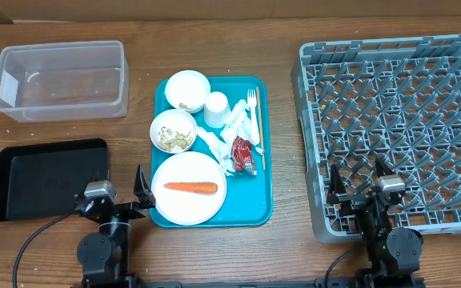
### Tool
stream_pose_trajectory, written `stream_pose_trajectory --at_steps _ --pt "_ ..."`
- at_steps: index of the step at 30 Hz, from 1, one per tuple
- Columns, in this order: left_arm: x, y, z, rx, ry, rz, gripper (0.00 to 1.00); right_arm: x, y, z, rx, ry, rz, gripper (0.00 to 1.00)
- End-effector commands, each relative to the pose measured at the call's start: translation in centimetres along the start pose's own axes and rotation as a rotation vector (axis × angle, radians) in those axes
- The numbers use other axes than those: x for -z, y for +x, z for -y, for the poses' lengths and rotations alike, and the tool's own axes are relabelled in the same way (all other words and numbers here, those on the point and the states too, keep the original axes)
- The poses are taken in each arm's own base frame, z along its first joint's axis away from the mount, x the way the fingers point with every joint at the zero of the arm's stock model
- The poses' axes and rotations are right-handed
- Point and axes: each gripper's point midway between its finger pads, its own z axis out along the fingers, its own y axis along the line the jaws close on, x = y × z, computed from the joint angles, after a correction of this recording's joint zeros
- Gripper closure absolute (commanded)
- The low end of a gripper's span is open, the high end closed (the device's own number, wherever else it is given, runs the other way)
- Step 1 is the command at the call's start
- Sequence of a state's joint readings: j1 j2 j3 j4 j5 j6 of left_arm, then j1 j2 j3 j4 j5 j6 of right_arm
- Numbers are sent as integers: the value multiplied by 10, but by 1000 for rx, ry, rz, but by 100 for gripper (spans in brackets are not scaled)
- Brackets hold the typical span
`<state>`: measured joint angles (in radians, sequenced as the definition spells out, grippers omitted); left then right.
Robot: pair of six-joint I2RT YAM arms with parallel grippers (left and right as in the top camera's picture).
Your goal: Sort waste into correct bins and load items into the dishwasher rack
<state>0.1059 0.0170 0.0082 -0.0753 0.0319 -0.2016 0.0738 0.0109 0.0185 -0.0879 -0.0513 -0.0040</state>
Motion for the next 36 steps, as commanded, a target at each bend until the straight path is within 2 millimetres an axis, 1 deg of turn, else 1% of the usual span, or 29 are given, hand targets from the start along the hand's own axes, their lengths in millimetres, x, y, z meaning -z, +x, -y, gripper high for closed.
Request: stream_pose_trajectory --at_steps 1,8,9,10,13,15,16,19,23,25,28,31,33,36 --pt "0 0 -1 -23 -5 5 0 0 1 0 -3 0 5 0" --pt "0 0 -1 -22 -5 5 0 0 1 0 -3 0 5 0" --pt "0 0 2 0 12 4 1 0 1 0 -3 0 5 0" --pt "0 1 7 40 41 -1 0 0 1 0 -3 0 5 0" --pt "6 2 42 345 238 -64 0 0 1 0 -3 0 5 0" --pt "13 6 64 510 357 -140 0 0 1 0 -3 0 5 0" --pt "16 7 71 548 397 -169 0 0 1 0 -3 0 5 0" --pt "21 3 82 555 463 -177 0 0 1 0 -3 0 5 0" --pt "37 -10 107 489 635 -174 0 0 1 0 -3 0 5 0" --pt "41 -18 111 480 658 -164 0 0 1 0 -3 0 5 0" --pt "45 -33 113 474 653 -159 0 0 1 0 -3 0 5 0" --pt "44 -42 108 479 575 -205 0 0 1 0 -3 0 5 0" --pt "43 -45 107 458 528 -265 0 0 1 0 -3 0 5 0" --pt "40 -53 110 428 494 -381 0 0 1 0 -3 0 5 0"
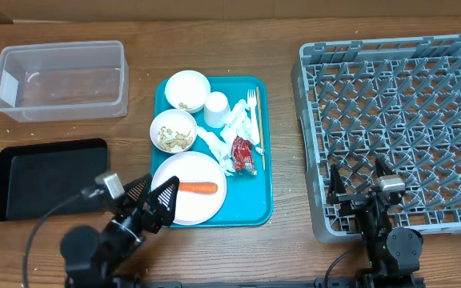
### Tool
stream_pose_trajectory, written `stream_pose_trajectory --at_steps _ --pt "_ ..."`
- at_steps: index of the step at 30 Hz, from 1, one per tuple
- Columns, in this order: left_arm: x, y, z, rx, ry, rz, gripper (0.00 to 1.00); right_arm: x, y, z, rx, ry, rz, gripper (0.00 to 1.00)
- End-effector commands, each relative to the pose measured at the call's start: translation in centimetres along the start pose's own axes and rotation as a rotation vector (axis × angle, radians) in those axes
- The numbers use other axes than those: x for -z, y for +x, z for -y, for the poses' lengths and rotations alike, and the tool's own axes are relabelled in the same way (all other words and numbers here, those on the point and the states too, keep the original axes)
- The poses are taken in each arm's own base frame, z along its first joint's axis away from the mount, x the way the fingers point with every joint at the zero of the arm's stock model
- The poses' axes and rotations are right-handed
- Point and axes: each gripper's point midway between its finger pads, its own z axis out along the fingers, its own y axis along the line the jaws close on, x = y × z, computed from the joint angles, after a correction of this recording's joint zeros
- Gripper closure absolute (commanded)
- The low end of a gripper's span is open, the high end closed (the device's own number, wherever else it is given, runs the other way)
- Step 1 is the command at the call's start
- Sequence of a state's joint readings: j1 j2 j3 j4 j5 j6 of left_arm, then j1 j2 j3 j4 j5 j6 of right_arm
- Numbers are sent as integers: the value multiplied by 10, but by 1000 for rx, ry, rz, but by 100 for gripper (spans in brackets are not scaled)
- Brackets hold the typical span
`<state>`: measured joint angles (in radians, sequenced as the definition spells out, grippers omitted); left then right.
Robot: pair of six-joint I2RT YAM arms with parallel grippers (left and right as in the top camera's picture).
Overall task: Sort waste into correct bins and load items into the dishwasher rack
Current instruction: 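Reach the left gripper to the carrot on the white plate and grasp it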
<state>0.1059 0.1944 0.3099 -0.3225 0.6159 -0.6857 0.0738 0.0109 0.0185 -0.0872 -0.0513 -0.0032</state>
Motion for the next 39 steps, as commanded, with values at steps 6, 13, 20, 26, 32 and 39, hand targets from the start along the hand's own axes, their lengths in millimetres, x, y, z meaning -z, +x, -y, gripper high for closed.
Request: stream_pose_trajectory --at_steps 6,13,20,26,32,39 --pt "-10 -28 67 -79 144 -252 0 0 2 0 -3 0 4 0" --pt "-31 -45 70 55 177 -275 0 0 2 0 -3 0 4 0" --pt "-25 -35 8 297 -354 -199 0 0 2 0 -3 0 4 0" --pt "-23 -23 21 242 -502 -113 0 0 2 0 -3 0 4 0" --pt "-35 -8 37 347 -449 -162 0 0 2 0 -3 0 4 0" --pt "-42 18 14 618 -611 -176 0 0 2 0 -3 0 4 0"
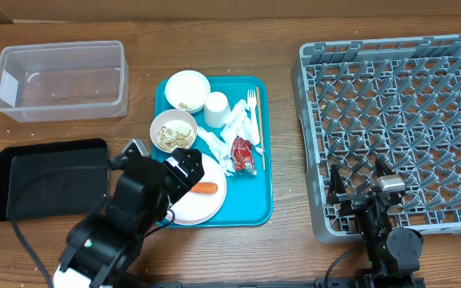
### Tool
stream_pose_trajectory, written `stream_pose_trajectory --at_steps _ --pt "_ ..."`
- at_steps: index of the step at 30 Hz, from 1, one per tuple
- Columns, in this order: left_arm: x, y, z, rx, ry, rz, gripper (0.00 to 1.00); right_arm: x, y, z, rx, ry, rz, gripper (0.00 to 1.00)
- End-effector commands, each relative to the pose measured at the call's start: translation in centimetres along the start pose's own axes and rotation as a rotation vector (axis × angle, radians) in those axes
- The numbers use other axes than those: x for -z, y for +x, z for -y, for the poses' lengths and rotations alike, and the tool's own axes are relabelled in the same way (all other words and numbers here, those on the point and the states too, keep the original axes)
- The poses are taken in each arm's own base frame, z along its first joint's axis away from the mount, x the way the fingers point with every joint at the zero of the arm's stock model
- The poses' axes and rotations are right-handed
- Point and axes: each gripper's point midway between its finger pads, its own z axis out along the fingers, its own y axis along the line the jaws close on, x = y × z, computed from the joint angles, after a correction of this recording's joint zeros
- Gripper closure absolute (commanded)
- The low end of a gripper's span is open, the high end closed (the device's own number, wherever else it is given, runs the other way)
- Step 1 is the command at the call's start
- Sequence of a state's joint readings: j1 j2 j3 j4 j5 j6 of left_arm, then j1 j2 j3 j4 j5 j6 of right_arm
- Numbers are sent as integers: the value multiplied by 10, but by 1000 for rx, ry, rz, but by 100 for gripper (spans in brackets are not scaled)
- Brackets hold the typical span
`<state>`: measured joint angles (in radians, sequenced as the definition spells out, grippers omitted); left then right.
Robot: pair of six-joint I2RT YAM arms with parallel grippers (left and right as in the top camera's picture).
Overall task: Sort waste into correct bins and load items into the dishwasher rack
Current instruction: 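Reach the left gripper to the carrot on the white plate and grasp it, then carry the carrot left and release it onto the black tray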
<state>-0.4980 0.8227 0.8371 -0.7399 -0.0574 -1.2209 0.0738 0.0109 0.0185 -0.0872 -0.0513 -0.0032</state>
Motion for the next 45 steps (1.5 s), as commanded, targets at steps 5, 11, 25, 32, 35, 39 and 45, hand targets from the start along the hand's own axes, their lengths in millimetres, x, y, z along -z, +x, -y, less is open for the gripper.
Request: stream_pose_trajectory --at_steps 5,11,25,32,35,39,45 --pt "-28 24 -40 520 -274 -57 0 0 2 0 -3 0 4 0" --pt "-65 37 -65 509 -444 -78 0 0 2 0 -3 0 4 0" --pt "-110 45 -115 521 -683 -70 0 0 2 0 -3 0 4 0" --pt "-124 43 -135 554 -757 -68 0 0 2 0 -3 0 4 0" --pt "-131 49 -137 556 -762 -95 0 0 2 0 -3 0 4 0" --pt "-134 50 -141 553 -776 -96 3 0 2 0 -3 0 4 0" --pt "-135 49 -144 548 -787 -85 35 0 2 0 -3 0 4 0"
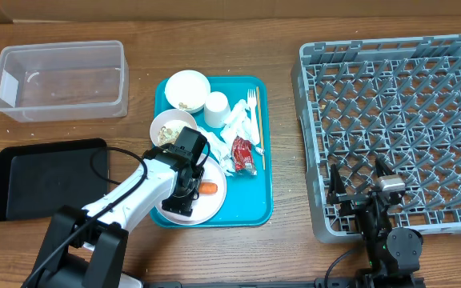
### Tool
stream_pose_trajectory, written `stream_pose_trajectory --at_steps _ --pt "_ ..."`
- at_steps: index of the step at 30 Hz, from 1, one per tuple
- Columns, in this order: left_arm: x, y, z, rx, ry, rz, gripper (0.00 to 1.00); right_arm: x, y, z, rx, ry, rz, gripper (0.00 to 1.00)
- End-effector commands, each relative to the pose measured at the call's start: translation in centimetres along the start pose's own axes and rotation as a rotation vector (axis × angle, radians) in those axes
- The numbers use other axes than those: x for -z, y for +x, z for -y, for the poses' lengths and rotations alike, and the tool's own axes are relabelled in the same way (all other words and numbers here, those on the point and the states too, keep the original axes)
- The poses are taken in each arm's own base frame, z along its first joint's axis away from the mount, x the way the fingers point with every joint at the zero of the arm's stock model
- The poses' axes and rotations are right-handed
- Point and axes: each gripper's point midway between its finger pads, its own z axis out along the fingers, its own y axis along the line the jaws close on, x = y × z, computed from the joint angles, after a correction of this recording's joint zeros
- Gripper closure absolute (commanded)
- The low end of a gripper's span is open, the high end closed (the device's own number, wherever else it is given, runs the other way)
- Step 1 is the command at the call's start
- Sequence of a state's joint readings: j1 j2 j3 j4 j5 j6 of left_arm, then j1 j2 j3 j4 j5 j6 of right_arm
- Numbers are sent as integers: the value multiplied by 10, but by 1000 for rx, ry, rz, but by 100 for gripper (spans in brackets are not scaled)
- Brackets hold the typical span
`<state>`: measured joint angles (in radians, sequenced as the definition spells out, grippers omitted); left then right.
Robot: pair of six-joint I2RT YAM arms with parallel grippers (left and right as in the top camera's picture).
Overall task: Sort waste into correct bins and load items into the dishwasher rack
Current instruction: 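Carry the carrot left and release it onto the black tray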
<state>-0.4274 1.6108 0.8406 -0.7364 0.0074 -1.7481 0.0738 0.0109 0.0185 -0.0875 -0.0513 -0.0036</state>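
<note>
A teal tray (262, 208) holds a white plate (214, 206) with an orange carrot (208, 189), two white bowls of food scraps (187, 88) (166, 126), a white cup (217, 104), crumpled white paper (224, 132), a red wrapper (242, 152), a fork (251, 100) and a chopstick (257, 128). My left gripper (192, 187) points down onto the plate and covers the carrot's left end. Its fingers are hidden under the wrist. My right gripper (360, 186) rests open at the front edge of the grey dishwasher rack (398, 120).
A clear plastic bin (61, 80) stands at the back left. A black tray (46, 178) lies at the front left, next to the left arm's cable. The rack fills the right side of the wooden table.
My left arm has stretched further forward. Its gripper, which was above the plate's left part, is now down at the carrot and hides more of it. The right arm has not moved.
Both arms first rested at the table's front edge, the left beside the plate. Then the left gripper leaned toward the plate's left rim, later hung above the plate, and now sits down at the carrot's left end. The tray's items lie where they were.
</note>
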Motion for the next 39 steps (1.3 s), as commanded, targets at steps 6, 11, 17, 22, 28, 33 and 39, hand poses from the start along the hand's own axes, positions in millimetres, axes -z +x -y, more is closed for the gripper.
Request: stream_pose_trajectory --at_steps 6,11,17,22,28,33,39 --pt "0 -2 5 -19 3 11 61 0 2 0 -3 0 5 0" --pt "0 -2 5 -67 3 10 78 0 2 0 -3 0 5 0" --pt "7 -3 6 -114 -6 8 81 0 2 0 -3 0 5 0" --pt "47 -11 12 -147 -1 14 83 0 2 0 -3 0 5 0" --pt "100 -49 25 -150 118 43 83 0 2 0 -3 0 5 0" --pt "122 -128 15 28 160 186 83 0 2 0 -3 0 5 0" --pt "121 -227 -23 305 108 307 79 0 2 0 -3 0 5 0"
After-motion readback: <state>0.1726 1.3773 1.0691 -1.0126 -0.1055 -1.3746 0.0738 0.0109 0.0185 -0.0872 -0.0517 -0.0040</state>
